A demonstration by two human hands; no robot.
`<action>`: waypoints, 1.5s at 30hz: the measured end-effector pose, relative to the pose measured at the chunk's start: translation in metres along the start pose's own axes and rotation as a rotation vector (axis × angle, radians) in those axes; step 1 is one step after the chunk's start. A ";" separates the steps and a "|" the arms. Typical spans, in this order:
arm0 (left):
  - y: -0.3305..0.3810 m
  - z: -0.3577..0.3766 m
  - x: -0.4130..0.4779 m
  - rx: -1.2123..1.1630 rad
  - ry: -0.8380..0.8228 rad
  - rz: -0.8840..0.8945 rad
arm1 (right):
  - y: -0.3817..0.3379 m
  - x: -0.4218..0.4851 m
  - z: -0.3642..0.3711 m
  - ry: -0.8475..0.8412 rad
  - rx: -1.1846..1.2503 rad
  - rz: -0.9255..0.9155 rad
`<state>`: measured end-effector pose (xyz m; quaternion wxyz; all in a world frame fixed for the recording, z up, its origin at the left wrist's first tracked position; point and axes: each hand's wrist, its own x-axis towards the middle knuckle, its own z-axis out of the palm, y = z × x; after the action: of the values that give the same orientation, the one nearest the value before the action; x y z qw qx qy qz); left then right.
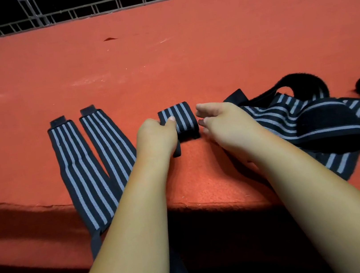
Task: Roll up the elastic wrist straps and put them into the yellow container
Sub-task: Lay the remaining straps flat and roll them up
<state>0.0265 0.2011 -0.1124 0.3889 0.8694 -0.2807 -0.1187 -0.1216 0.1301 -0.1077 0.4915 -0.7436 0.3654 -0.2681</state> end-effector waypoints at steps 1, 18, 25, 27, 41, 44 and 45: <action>0.003 0.001 -0.003 0.009 0.027 0.002 | 0.001 0.001 -0.003 0.018 0.017 0.003; 0.070 0.081 -0.044 -0.135 -0.222 0.435 | 0.029 -0.024 -0.107 0.438 -0.425 -0.095; 0.078 0.095 -0.042 -0.368 -0.178 0.234 | 0.055 -0.029 -0.115 0.145 -0.529 0.011; 0.083 0.095 -0.043 -0.567 -0.297 0.173 | 0.057 -0.030 -0.114 0.083 -0.555 0.010; 0.086 0.078 -0.059 -0.953 -0.867 0.161 | 0.023 -0.031 -0.120 0.509 0.117 0.018; 0.082 0.082 -0.070 -0.768 -0.953 0.352 | 0.004 -0.038 -0.127 0.412 0.705 0.046; 0.082 0.083 -0.074 -0.687 -0.949 0.412 | -0.001 -0.040 -0.130 0.379 0.776 0.033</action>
<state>-0.1015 0.1492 -0.1079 0.4942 0.4751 -0.5308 -0.4982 -0.2439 0.0930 -0.0599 0.6632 -0.4352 0.3333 -0.5096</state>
